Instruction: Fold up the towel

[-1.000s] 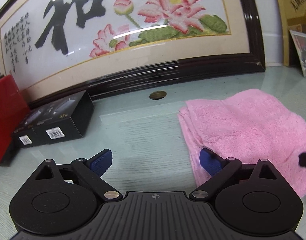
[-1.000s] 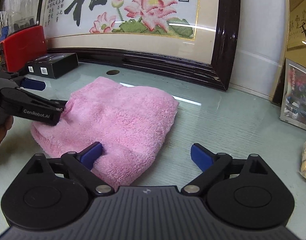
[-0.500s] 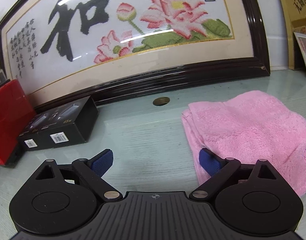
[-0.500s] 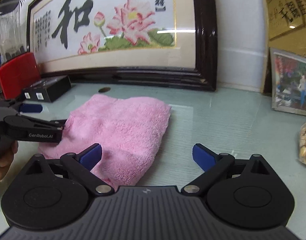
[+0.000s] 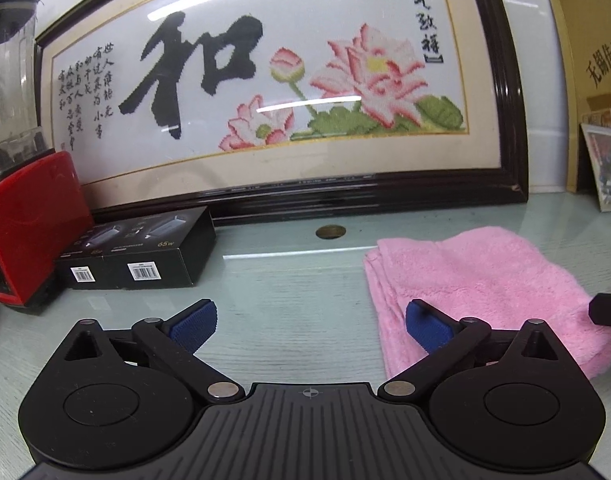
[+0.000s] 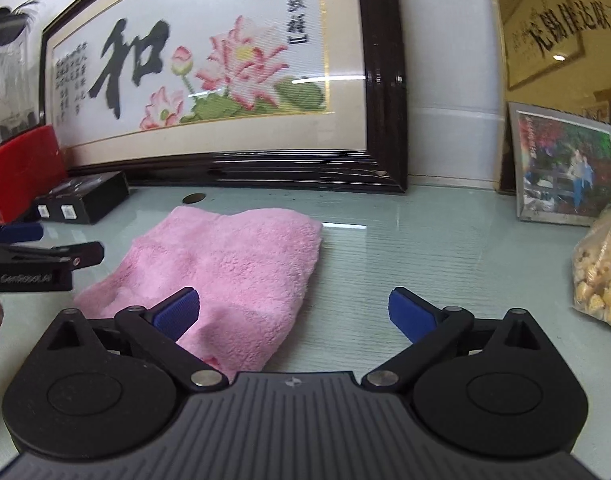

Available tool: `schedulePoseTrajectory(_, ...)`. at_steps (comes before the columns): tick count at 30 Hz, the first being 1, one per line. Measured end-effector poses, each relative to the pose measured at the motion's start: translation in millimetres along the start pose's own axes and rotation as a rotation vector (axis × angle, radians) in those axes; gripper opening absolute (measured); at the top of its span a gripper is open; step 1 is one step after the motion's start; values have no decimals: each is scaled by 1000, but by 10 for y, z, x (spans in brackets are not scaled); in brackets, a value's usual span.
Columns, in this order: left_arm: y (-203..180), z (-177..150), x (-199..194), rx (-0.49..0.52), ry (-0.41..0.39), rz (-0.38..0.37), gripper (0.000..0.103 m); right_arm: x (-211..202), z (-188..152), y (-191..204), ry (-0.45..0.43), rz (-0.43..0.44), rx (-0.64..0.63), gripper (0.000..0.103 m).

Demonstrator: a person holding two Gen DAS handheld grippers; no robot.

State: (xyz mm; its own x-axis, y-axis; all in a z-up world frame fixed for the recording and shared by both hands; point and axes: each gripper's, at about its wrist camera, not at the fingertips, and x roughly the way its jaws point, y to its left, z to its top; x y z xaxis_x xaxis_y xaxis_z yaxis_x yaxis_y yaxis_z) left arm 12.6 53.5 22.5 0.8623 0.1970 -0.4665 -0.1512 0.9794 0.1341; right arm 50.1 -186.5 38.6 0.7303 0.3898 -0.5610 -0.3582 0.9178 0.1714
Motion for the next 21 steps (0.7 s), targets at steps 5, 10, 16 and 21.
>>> schedulePoseTrajectory(5, -27, -13, -61, 2, -23, 7, 103, 13, -19, -82, 4, -54, 26, 102)
schedulePoseTrajectory(10, -27, -26, -102, -7, -31, 3, 103, 11, -67, -39, -1, -104, -20, 102)
schedulePoseTrajectory(16, 0, -39, -129, -30, -34, 4, 103, -10, -92, -24, 0, -124, -44, 102)
schedulePoseTrajectory(21, 21, -42, -132, -46, -39, 19, 103, -8, -99, -45, 5, -137, -34, 102)
